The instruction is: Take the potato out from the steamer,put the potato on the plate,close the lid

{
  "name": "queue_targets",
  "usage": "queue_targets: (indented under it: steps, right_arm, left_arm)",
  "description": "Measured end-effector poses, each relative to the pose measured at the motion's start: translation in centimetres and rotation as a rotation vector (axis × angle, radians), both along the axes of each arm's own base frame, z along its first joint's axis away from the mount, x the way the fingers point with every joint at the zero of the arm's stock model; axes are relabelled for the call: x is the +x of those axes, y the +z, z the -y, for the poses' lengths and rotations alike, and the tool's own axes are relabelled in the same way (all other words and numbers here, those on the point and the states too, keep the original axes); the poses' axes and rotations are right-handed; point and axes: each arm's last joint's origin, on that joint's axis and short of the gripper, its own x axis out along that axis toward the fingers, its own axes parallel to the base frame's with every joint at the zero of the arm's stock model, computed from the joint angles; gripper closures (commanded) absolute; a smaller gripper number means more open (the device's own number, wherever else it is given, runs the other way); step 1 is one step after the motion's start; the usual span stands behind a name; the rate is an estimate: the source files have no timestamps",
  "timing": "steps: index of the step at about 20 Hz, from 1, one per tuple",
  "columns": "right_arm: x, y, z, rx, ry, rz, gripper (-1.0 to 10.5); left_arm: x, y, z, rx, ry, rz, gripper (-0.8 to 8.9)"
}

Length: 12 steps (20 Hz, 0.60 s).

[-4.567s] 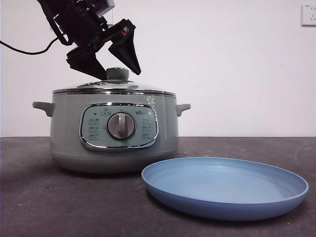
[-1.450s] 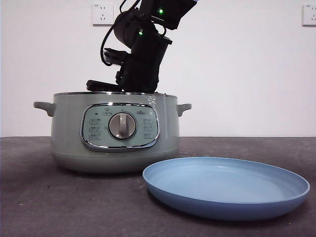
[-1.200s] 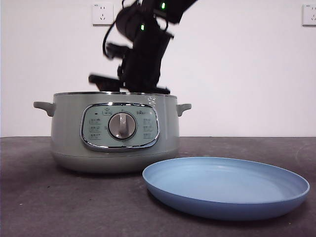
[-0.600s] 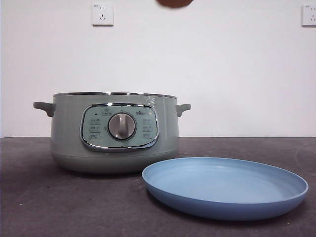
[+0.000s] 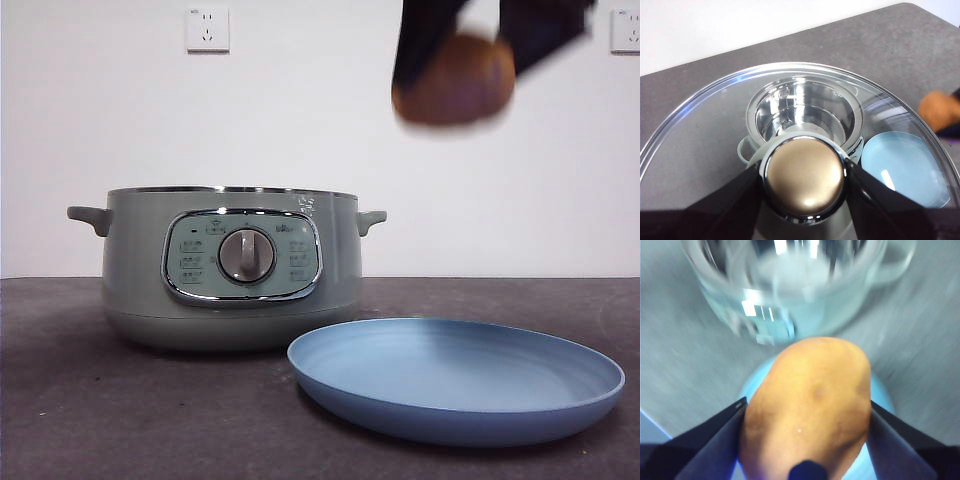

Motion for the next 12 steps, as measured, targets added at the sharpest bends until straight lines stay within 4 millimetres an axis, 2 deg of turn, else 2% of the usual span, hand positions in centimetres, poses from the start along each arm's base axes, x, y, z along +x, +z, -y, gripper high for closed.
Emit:
queue_targets:
  steps: [3, 5, 12]
  right_arm:
    - [0.2, -5.0, -0.2, -0.004, -0.022, -0.033, 9.6]
    - [0.3, -7.2, -0.2, 0.001, -0.033, -0.039, 9.6]
    - [0.8, -12.5, -0.7, -0.037, -0.037, -0.085, 9.6]
  left_arm:
    - [0.1, 0.0, 0.0, 0.001, 0.000, -0.003, 8.23]
    - [0.1, 0.0, 0.0, 0.001, -0.001, -0.003, 8.23]
    - [0.1, 0.0, 0.1, -0.007, -0.015, -0.003, 8.23]
